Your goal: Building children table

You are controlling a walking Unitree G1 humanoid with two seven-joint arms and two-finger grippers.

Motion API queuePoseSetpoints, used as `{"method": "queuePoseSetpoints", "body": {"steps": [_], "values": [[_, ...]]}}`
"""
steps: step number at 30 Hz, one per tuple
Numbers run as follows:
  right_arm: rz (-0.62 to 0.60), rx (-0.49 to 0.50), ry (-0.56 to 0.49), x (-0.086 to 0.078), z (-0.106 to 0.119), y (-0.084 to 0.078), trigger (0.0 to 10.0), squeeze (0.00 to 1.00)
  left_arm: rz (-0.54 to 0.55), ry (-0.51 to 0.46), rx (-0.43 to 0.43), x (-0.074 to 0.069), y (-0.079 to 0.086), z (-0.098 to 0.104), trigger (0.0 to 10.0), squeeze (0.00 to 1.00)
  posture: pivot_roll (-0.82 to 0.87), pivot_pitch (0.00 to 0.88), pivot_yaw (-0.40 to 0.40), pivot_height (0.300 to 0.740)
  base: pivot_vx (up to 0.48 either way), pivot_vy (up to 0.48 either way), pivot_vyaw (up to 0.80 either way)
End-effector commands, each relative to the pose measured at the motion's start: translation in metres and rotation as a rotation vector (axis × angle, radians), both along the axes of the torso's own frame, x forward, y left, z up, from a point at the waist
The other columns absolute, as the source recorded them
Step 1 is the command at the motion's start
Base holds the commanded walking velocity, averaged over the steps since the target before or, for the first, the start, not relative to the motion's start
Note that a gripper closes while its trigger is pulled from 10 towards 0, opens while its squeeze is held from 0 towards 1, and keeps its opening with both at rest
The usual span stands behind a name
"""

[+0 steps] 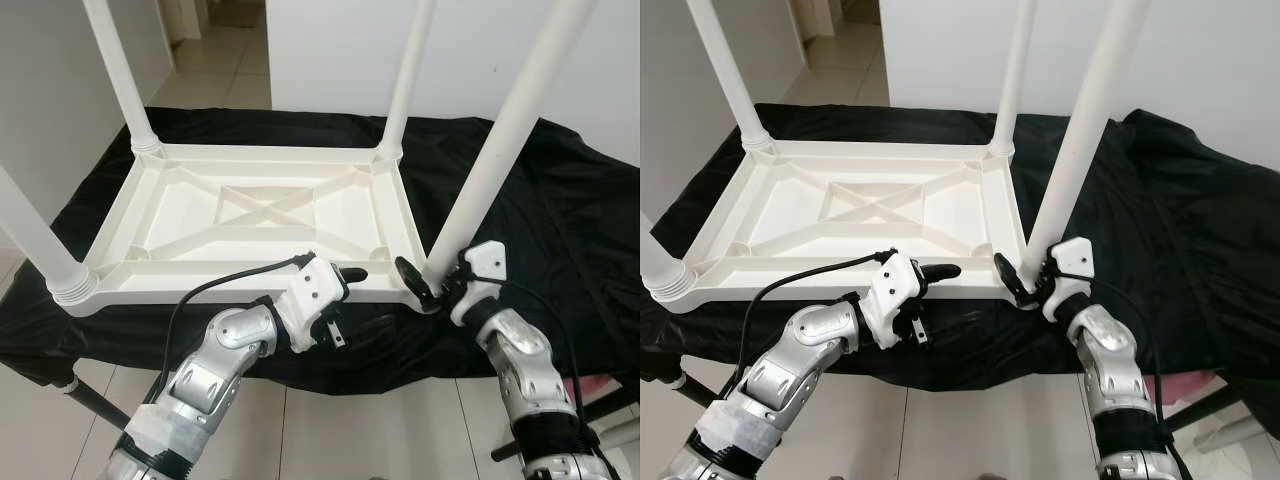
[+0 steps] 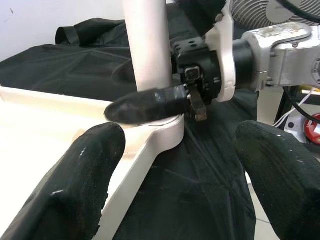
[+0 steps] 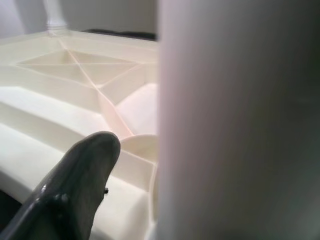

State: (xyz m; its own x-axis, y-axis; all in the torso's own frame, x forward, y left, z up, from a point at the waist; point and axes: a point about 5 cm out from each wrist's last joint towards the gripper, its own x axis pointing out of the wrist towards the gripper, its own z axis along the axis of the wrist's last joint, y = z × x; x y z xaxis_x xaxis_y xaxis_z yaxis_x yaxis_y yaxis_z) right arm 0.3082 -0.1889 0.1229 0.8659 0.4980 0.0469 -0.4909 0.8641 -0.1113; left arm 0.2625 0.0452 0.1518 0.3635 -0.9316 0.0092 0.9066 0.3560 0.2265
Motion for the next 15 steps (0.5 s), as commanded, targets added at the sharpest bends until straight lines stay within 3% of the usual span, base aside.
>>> {"method": "queuePoseSetpoints", "body": {"steps": [1, 2, 3, 4, 15], "values": [[0.054, -0.027, 0.013, 0.003, 0.0, 0.003, 10.0, 0.0, -0.027, -0.002, 0.031, -0.001, -0.003, -0.004, 10.0, 0.0, -0.08, 0.0, 0.002, 0.74, 0.0, 0.0, 0.0], [0.071, -0.033, 0.016, 0.005, 0.0, 0.004, 5.5, 0.0, -0.032, -0.001, 0.03, -0.001, -0.005, -0.004, 10.0, 0.0, -0.08, 0.0, 0.003, 0.74, 0.0, 0.0, 0.0], [0.071, -0.033, 0.016, 0.005, 0.0, 0.004, 5.5, 0.0, -0.032, -0.001, 0.03, -0.001, -0.005, -0.004, 10.0, 0.0, -0.08, 0.0, 0.003, 0.74, 0.0, 0.0, 0.0], [0.084, -0.037, 0.023, 0.007, 0.0, 0.004, 0.0, 0.0, -0.037, 0.001, 0.027, -0.002, -0.007, -0.004, 10.0, 0.0, -0.08, 0.0, 0.001, 0.74, 0.0, 0.0, 0.0], [0.092, -0.073, 0.06, 0.009, -0.006, -0.013, 0.0, 0.0, -0.043, 0.012, 0.028, -0.006, -0.007, -0.007, 10.0, 0.0, -0.08, 0.0, -0.004, 0.74, 0.0, 0.0, 0.0]]}}
